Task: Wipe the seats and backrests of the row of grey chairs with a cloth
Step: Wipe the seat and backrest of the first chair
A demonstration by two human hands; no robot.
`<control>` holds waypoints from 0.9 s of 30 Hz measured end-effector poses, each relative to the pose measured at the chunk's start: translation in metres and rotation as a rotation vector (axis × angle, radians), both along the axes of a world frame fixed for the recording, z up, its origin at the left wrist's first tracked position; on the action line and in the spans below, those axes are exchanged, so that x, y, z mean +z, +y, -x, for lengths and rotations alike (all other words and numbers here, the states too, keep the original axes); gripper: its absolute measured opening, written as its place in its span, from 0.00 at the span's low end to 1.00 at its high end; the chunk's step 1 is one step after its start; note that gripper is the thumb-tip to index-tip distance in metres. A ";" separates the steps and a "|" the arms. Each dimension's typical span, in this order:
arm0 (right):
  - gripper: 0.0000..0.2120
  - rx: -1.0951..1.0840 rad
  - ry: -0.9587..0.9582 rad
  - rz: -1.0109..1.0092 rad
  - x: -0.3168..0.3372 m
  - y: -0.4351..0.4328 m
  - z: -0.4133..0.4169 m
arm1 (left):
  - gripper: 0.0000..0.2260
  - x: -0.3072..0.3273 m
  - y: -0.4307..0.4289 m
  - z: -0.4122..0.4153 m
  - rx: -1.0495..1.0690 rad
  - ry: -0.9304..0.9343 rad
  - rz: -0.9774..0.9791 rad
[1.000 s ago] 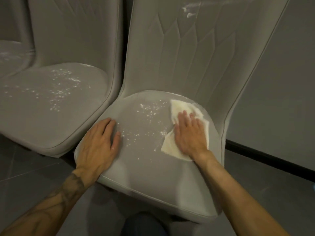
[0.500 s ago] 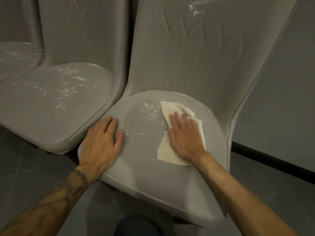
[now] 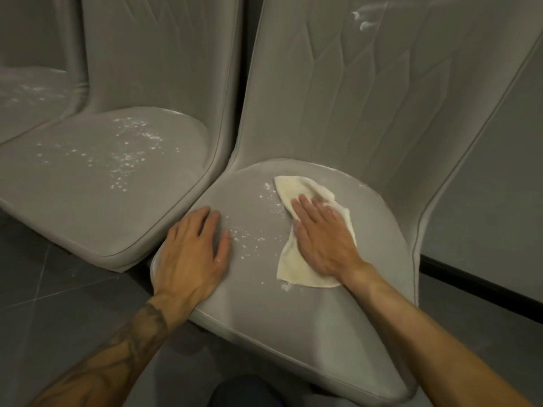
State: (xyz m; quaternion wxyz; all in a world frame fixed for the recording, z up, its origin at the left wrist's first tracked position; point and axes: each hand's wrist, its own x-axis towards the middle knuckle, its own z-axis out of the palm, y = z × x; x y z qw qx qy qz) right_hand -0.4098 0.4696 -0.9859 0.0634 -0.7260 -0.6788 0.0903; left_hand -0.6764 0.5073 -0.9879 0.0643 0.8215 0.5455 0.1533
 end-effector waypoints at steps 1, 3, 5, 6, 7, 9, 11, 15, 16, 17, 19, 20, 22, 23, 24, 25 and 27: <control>0.27 -0.011 0.003 0.007 0.002 -0.003 -0.009 | 0.30 -0.001 0.001 0.000 -0.003 -0.004 0.004; 0.27 -0.113 -0.039 0.015 0.005 -0.004 -0.033 | 0.29 0.000 0.000 0.002 -0.013 -0.015 0.000; 0.27 -0.247 -0.057 0.031 0.011 -0.001 -0.050 | 0.28 0.002 -0.001 0.001 -0.020 -0.006 -0.014; 0.27 -0.314 -0.050 0.036 0.012 0.004 -0.049 | 0.27 0.003 -0.001 0.001 -0.023 0.003 -0.023; 0.27 -0.370 -0.043 0.036 0.012 0.011 -0.041 | 0.27 0.002 -0.001 0.001 -0.021 0.006 -0.028; 0.28 -0.362 -0.036 0.046 0.014 0.026 -0.011 | 0.27 0.002 0.000 0.001 -0.010 -0.002 -0.023; 0.28 -0.172 -0.018 0.015 0.009 0.032 0.022 | 0.28 -0.001 0.001 0.001 0.001 -0.012 -0.018; 0.26 0.045 0.007 0.006 0.006 0.018 0.010 | 0.29 -0.006 0.002 0.002 0.005 -0.030 -0.020; 0.26 -0.010 -0.048 -0.010 0.006 0.014 -0.007 | 0.29 -0.006 0.002 0.002 0.002 -0.028 -0.030; 0.26 -0.087 -0.096 -0.019 0.006 0.009 -0.026 | 0.28 -0.005 0.001 0.002 -0.002 -0.030 -0.036; 0.26 -0.227 -0.080 -0.019 0.008 0.005 -0.048 | 0.28 -0.005 0.001 0.001 0.006 -0.030 -0.038; 0.26 -0.275 -0.037 -0.007 0.009 0.009 -0.047 | 0.27 -0.005 0.001 0.000 0.014 -0.029 -0.037; 0.26 -0.322 0.007 -0.014 0.011 0.029 -0.026 | 0.26 -0.004 0.001 -0.001 0.019 -0.032 -0.051; 0.25 -0.302 0.002 -0.037 0.013 0.041 -0.009 | 0.25 -0.004 0.000 0.000 0.018 -0.035 -0.053; 0.24 -0.241 -0.012 -0.069 0.015 0.052 0.010 | 0.25 -0.004 0.000 0.000 0.015 -0.036 -0.055; 0.23 -0.144 -0.025 -0.091 0.015 0.060 0.028 | 0.25 -0.005 0.001 0.001 0.013 -0.037 -0.052; 0.25 0.051 0.013 -0.050 0.013 0.059 0.045 | 0.25 -0.005 0.002 0.002 0.014 -0.038 -0.033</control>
